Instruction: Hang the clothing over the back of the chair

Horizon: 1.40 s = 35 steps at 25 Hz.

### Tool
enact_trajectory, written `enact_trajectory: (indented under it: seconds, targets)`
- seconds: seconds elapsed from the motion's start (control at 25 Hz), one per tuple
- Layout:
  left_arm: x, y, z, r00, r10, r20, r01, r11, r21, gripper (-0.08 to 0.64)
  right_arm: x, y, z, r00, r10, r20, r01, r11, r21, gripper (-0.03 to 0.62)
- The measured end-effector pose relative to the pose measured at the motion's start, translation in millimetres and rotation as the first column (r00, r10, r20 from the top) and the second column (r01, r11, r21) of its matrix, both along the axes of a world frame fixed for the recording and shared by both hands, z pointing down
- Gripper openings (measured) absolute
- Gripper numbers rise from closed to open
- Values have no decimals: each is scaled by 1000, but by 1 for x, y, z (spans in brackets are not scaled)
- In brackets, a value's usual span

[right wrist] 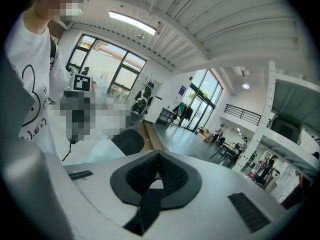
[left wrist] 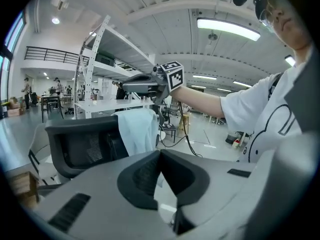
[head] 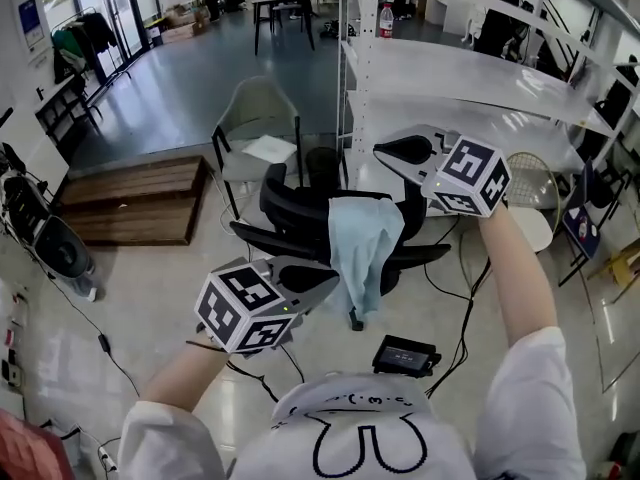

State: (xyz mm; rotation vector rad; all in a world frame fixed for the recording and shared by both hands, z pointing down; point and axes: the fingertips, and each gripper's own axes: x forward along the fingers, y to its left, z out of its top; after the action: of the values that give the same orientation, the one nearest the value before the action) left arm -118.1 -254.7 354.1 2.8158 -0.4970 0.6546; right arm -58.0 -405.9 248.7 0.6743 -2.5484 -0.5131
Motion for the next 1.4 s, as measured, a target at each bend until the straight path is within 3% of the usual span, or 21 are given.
enact_trajectory:
  seconds: [0.28, 0.52, 0.72, 0.96, 1.4]
  targets:
    - [11, 1, -8, 998, -57, -11, 57, 993, 101, 24, 2, 36, -28, 993, 24, 117, -35, 995, 95, -3]
    - [21, 8, -13, 983, -176, -56, 183, 966, 183, 23, 8, 78, -27, 988, 18, 152, -39, 990, 137, -3]
    - [30, 28, -11, 959, -242, -148, 264, 953, 151, 23, 14, 107, -13, 975, 43, 217, -70, 991, 118, -5]
    - [40, 46, -10, 936, -273, -224, 315, 932, 179, 23, 15, 141, 16, 964, 73, 256, -95, 993, 74, -5]
    - [51, 49, -11, 875, -346, -340, 414, 897, 152, 23, 19, 183, 67, 950, 136, 280, -147, 989, 18, -5]
